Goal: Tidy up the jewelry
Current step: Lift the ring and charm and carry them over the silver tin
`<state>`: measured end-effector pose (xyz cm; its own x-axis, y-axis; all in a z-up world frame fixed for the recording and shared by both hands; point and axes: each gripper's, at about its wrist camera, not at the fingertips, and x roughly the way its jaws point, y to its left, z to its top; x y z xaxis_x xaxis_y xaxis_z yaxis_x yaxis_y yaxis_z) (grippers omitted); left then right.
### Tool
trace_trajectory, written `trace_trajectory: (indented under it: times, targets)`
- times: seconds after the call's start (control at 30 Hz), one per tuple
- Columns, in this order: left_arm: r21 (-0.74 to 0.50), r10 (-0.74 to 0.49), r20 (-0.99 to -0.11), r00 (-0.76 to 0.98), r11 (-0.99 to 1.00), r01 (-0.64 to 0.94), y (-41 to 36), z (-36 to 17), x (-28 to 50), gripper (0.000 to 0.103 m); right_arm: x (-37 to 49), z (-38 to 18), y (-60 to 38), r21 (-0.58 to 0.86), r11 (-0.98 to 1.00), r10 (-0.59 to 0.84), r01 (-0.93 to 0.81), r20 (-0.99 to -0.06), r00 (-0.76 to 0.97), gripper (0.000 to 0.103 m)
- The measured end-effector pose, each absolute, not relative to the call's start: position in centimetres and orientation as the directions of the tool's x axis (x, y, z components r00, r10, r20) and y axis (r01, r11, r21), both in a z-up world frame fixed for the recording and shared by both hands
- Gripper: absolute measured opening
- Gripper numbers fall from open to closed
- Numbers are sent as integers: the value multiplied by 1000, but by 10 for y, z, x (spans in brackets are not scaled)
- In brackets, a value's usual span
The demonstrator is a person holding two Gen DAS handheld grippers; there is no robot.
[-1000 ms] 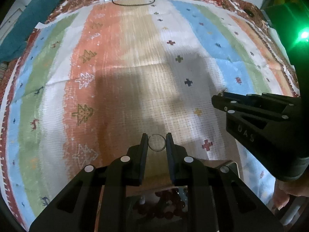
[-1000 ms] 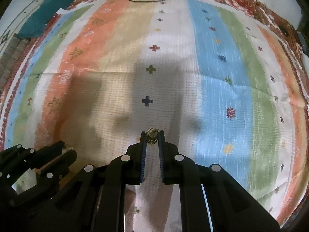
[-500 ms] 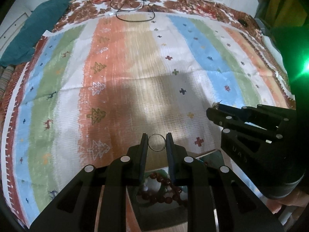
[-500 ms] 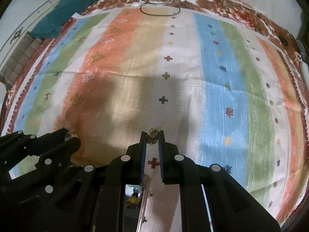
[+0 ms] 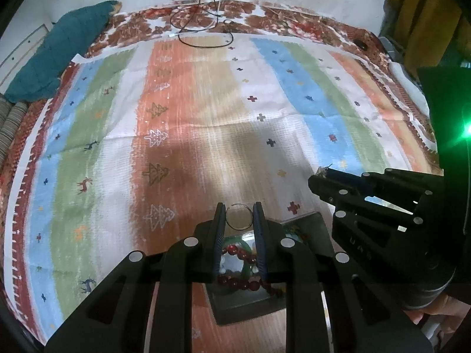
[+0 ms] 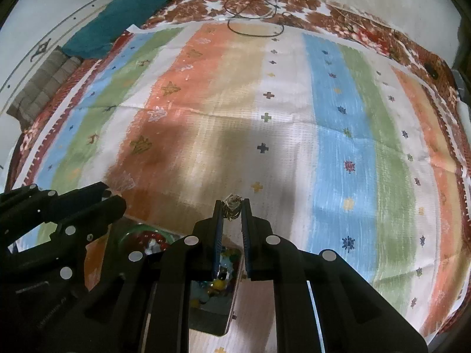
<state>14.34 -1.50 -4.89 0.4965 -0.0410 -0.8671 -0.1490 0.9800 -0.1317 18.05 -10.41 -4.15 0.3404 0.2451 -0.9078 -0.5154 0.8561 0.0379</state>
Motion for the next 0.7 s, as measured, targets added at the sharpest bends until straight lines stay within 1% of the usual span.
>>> trace_trajectory:
  times: [0.37,0.57,0.7]
  targets:
    - [-133,-45,-849,527,982,-131,-18,-37,119,18,157,-32,-105,43,837,274,-545,-896,350,13]
    - [-102,-32,-839,543,990,-100,-23,-31,103,18,142,-28,-104,49,824,293,-565,-889,352,13]
    - [-107,-36,-833,552,990,-97,-22,-28,96,18,133,-23,-107,55,820,306,-570,-883,356,13]
